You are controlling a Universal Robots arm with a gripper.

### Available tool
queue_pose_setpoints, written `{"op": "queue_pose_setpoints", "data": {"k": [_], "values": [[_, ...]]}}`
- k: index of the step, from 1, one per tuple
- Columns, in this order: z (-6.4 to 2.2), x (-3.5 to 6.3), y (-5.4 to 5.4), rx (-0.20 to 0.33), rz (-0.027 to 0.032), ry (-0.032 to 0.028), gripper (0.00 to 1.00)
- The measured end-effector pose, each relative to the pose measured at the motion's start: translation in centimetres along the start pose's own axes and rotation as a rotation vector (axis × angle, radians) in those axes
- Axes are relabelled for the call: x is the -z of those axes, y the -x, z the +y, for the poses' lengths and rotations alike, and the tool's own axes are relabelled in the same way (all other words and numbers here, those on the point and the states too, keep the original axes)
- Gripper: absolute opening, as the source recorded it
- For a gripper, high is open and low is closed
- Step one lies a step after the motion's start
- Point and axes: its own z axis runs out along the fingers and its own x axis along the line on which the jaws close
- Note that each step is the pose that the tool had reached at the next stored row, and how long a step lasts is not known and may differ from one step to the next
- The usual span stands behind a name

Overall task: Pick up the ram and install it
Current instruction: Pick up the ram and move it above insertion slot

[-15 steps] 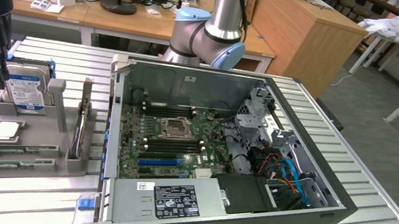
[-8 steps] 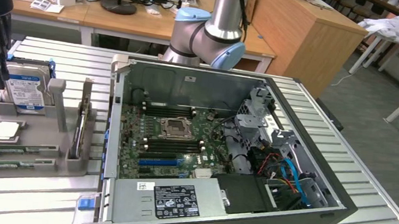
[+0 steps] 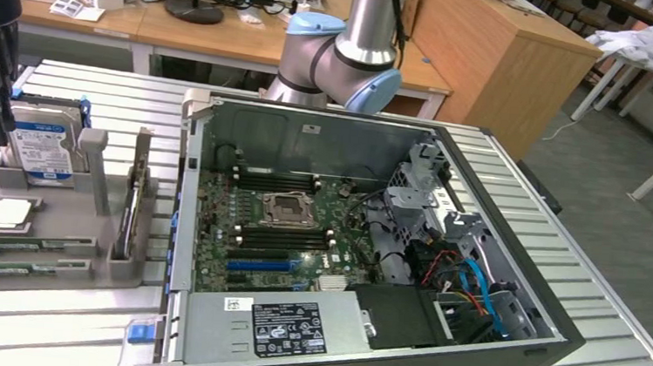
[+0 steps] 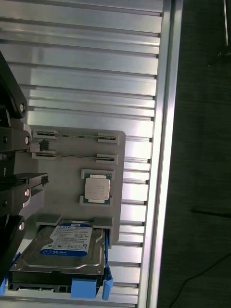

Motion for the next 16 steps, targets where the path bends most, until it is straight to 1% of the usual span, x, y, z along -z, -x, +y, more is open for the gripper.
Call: {"op": "queue_pose_setpoints", "data": {"k": [1,2,12,13,16], "values": [[0.00,0.00,0.00,0.000,0.0000,0.0001,0.31],[0.00,0.00,0.00,0.000,0.0000,0.0000,0.37],[0.00,0.00,0.00,0.000,0.0000,0.0000,0.38],[0.00,0.00,0.00,0.000,0.0000,0.0000,0.44],[0.00,0.00,0.00,0.000,0.0000,0.0000,0.44]]}}
